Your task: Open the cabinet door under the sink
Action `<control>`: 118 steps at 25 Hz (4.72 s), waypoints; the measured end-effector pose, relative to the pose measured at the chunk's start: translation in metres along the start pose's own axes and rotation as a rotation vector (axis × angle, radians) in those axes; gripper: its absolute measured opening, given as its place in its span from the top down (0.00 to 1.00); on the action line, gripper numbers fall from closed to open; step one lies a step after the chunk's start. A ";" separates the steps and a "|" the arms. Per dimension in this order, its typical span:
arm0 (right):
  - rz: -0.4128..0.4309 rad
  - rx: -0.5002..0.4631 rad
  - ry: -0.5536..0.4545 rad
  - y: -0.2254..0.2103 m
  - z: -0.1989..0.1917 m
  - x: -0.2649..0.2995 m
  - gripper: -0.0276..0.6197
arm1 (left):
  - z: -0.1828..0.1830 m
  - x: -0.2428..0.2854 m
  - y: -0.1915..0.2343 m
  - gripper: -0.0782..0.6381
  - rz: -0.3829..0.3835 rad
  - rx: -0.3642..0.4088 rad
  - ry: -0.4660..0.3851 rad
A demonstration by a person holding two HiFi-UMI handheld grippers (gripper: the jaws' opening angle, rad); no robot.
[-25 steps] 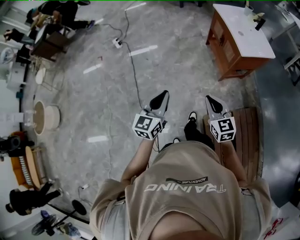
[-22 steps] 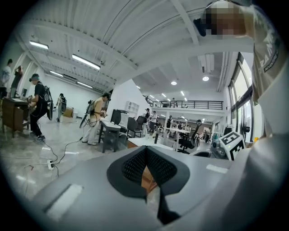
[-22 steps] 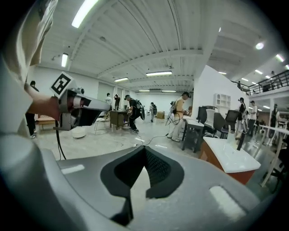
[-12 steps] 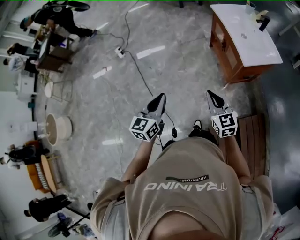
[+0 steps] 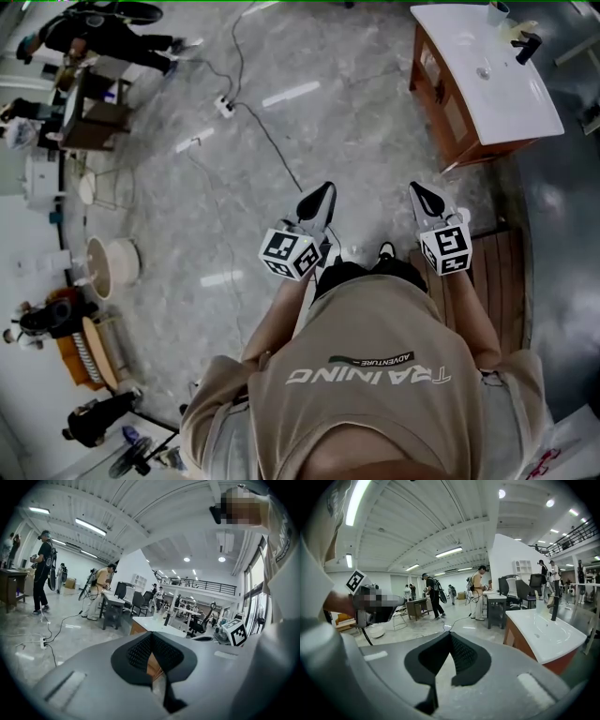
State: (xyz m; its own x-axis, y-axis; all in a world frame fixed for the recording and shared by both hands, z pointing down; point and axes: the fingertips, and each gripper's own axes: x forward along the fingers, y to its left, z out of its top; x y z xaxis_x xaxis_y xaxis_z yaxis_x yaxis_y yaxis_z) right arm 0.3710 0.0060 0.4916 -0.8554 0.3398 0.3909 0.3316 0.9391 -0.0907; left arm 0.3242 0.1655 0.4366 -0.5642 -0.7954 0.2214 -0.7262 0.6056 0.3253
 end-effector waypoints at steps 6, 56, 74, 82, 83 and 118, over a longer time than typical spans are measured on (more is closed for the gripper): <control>0.019 -0.008 0.021 -0.002 0.006 0.036 0.96 | 0.000 0.006 0.040 0.87 0.055 0.008 0.003; -0.171 0.060 -0.079 -0.214 0.164 0.353 0.95 | 0.193 0.339 0.294 0.87 -0.148 0.226 0.055; -0.625 0.186 -0.063 -0.294 0.167 0.336 0.95 | 0.190 0.465 0.281 0.87 -0.572 0.244 0.189; -0.968 0.371 -0.155 -0.304 0.197 0.343 0.95 | 0.208 0.523 0.285 0.87 -0.829 0.296 0.243; -1.008 0.378 -0.159 -0.303 0.199 0.339 0.95 | 0.206 0.527 0.282 0.87 -0.865 0.299 0.258; -1.423 0.563 -0.104 -0.280 0.076 0.187 0.95 | 0.107 0.503 0.100 0.87 -1.299 0.495 0.510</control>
State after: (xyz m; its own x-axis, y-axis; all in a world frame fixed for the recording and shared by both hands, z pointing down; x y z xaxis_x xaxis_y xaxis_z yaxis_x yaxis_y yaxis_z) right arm 0.0883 -0.1899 0.5207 -0.3541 -0.8502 0.3896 -0.9291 0.3675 -0.0423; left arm -0.0738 -0.1714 0.4817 0.6898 -0.6322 0.3529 -0.7186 -0.6571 0.2275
